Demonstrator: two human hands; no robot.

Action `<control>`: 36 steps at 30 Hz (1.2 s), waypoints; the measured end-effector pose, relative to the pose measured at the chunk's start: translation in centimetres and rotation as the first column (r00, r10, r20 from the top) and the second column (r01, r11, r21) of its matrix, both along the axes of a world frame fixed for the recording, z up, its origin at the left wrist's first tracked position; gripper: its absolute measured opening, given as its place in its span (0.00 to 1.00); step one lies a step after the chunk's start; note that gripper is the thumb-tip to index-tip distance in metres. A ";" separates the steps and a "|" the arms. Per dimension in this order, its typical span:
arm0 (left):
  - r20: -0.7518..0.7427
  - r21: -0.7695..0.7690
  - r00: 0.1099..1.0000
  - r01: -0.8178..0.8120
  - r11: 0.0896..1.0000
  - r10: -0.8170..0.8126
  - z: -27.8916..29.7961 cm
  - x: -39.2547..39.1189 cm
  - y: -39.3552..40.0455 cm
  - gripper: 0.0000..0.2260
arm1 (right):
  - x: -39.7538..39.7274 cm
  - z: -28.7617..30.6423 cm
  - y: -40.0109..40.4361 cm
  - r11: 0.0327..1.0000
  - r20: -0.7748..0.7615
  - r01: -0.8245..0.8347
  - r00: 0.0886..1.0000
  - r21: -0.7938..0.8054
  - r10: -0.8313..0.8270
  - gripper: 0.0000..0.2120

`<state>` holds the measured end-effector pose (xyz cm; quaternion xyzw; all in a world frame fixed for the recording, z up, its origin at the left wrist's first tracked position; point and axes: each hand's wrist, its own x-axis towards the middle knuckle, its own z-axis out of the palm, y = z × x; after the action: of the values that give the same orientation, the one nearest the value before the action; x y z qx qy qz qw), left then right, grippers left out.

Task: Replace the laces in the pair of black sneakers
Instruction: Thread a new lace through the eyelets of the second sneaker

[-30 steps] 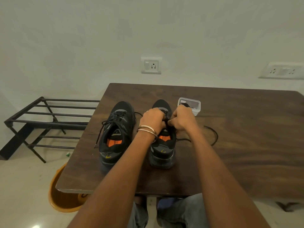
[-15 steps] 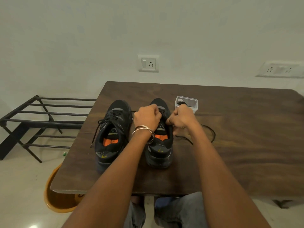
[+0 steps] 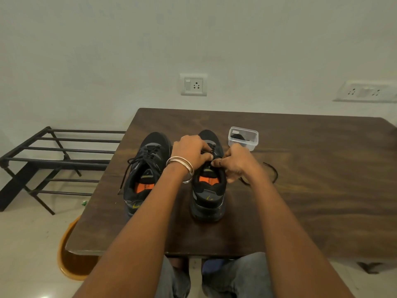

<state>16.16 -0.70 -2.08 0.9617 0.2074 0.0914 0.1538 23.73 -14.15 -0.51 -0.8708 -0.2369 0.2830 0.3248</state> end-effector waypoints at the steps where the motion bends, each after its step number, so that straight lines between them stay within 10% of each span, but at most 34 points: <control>1: -0.040 0.019 0.999 0.003 1.000 -0.002 0.4 0.0 -0.4 0.11 | 0.0 0.0 -0.1 1.000 -0.004 -0.006 1.000 -0.013 0.006 0.13; 15: 0.077 -0.295 0.807 -0.543 0.787 0.586 -0.7 -1.1 1.0 0.14 | 0.1 -0.1 0.0 1.000 -0.032 -0.004 0.999 -0.020 0.003 0.12; 20: 0.272 -0.182 0.893 -0.318 0.930 0.359 -0.6 -0.7 0.9 0.11 | -0.2 0.3 0.2 0.998 0.005 -0.027 1.000 -0.060 0.027 0.12; 25: -0.001 0.049 1.000 0.014 0.999 -0.014 0.5 0.0 -0.9 0.12 | -0.3 0.4 0.4 0.997 0.016 -0.036 0.999 -0.075 0.038 0.11; 33: -0.083 0.151 0.994 -0.064 0.987 0.077 0.5 0.9 -2.4 0.11 | -0.2 0.4 0.5 0.996 0.004 -0.018 1.000 -0.085 0.018 0.11; 36: 0.010 -0.117 0.971 -0.237 0.965 0.239 0.0 0.9 -1.2 0.11 | 0.0 0.2 0.5 0.999 -0.016 -0.003 1.000 -0.053 0.003 0.10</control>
<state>17.08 -1.95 -2.11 0.9183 0.3244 0.1089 0.1992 23.68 -13.64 -0.34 -0.8764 -0.2280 0.2967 0.3030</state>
